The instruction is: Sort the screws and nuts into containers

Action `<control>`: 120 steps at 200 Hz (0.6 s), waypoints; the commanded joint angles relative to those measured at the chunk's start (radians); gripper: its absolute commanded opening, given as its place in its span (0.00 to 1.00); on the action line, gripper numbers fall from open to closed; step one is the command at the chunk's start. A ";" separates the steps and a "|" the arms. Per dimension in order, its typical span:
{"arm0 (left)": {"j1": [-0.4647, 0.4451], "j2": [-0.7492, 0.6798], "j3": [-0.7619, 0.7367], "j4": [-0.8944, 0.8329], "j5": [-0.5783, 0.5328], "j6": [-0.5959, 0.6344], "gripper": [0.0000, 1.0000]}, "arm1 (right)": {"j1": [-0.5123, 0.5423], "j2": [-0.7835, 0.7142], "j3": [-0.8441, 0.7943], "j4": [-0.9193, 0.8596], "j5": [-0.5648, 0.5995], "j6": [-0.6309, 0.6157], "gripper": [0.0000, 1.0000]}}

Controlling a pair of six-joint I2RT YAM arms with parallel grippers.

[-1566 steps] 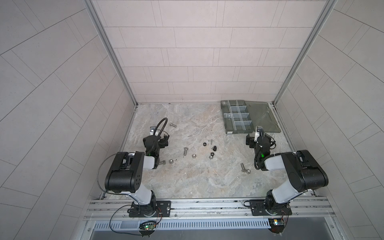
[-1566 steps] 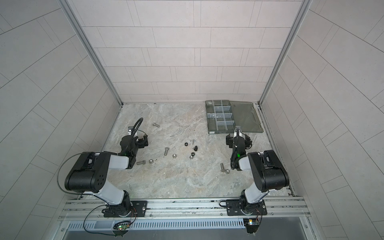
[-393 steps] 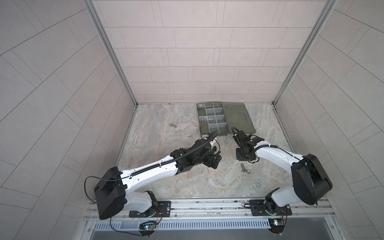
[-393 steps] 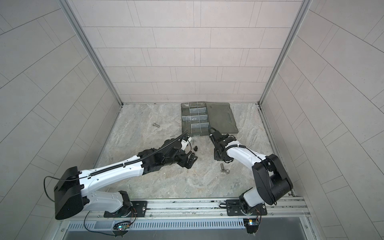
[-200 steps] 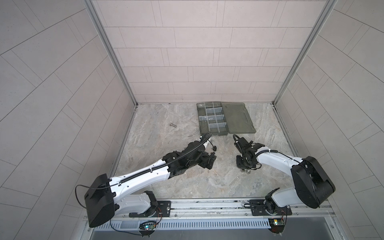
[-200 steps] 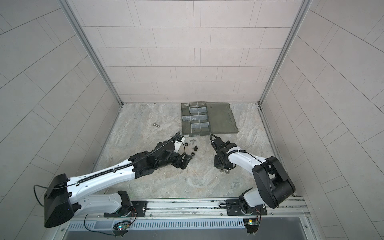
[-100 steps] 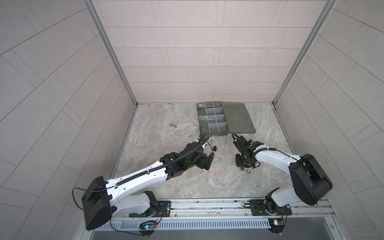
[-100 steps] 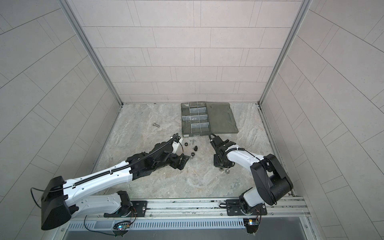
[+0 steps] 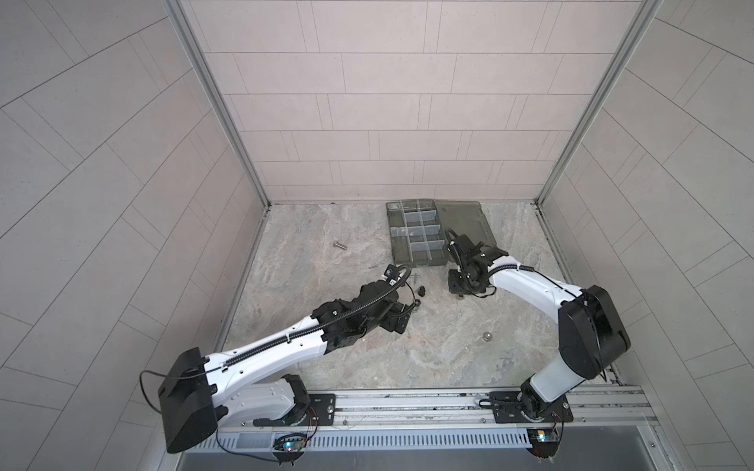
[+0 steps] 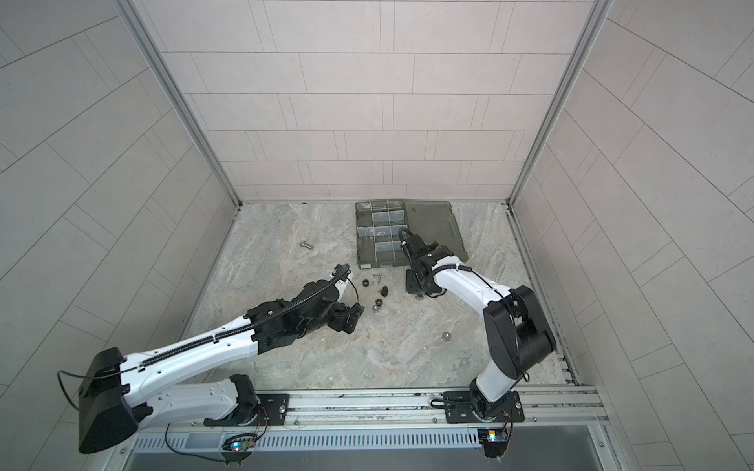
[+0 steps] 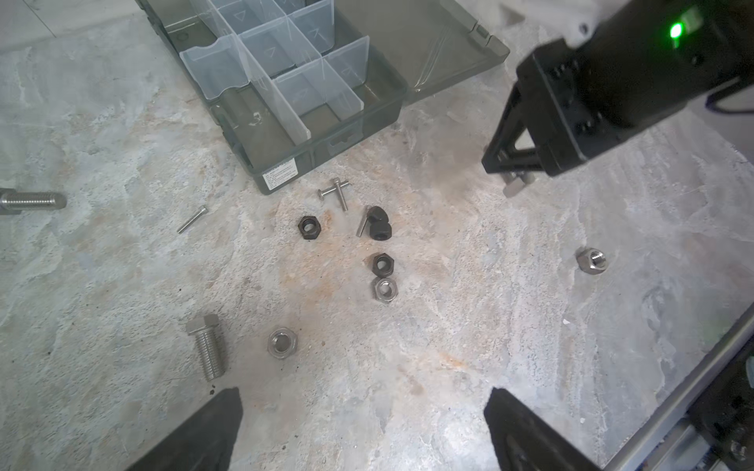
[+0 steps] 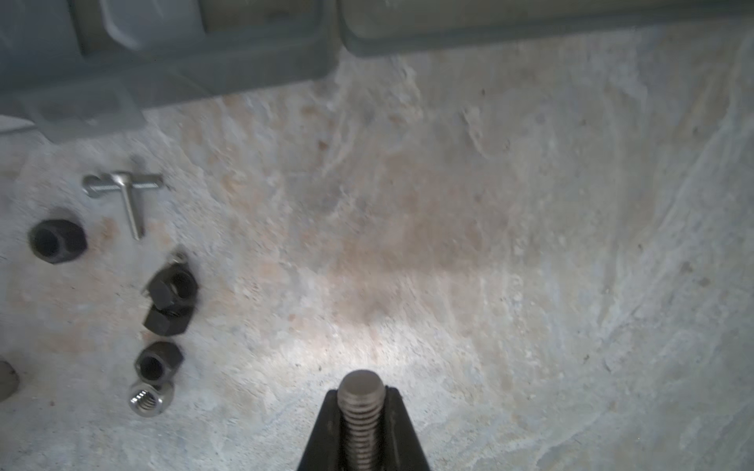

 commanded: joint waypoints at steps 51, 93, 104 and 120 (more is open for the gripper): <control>0.128 -0.038 0.058 -0.080 0.027 0.010 1.00 | -0.031 0.297 0.429 -0.033 0.002 -0.049 0.00; 0.185 -0.045 0.068 -0.084 0.044 0.014 1.00 | -0.076 0.479 0.692 -0.077 -0.019 -0.083 0.00; 0.191 -0.040 0.077 -0.088 0.043 0.018 1.00 | -0.090 0.518 0.757 -0.086 -0.025 -0.089 0.00; 0.204 -0.031 0.086 -0.091 0.043 0.026 1.00 | -0.113 0.573 0.837 -0.088 -0.045 -0.096 0.00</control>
